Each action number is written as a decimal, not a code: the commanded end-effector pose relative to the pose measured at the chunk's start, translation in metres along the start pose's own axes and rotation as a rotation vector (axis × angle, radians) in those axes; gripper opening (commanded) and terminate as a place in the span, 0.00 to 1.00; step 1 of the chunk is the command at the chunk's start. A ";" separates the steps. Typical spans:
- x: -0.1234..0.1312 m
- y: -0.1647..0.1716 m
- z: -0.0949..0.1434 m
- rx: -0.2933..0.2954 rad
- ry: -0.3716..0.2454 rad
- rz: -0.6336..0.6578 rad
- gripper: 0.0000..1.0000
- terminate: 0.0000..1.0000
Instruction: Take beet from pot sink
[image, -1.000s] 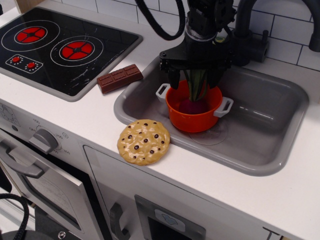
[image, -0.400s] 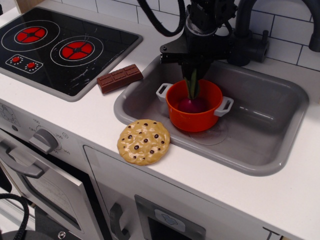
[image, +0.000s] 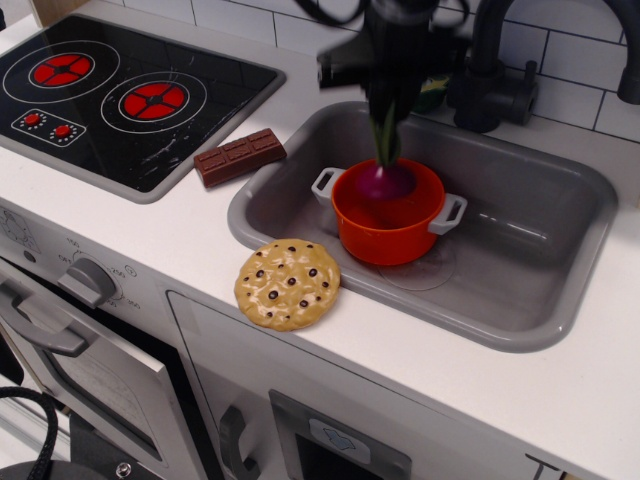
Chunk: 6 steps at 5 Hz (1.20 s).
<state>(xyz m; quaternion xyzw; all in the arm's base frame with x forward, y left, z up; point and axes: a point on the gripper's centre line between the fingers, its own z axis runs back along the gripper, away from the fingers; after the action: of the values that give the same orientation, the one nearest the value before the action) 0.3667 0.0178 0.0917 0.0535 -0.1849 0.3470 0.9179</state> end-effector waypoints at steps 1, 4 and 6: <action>0.011 -0.004 0.073 -0.136 -0.017 0.028 0.00 0.00; -0.067 -0.039 0.051 -0.142 0.079 -0.100 0.00 0.00; -0.099 -0.056 0.032 -0.149 0.073 -0.108 0.00 0.00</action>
<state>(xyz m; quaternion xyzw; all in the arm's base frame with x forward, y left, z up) 0.3213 -0.0945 0.0694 -0.0051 -0.1561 0.2871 0.9451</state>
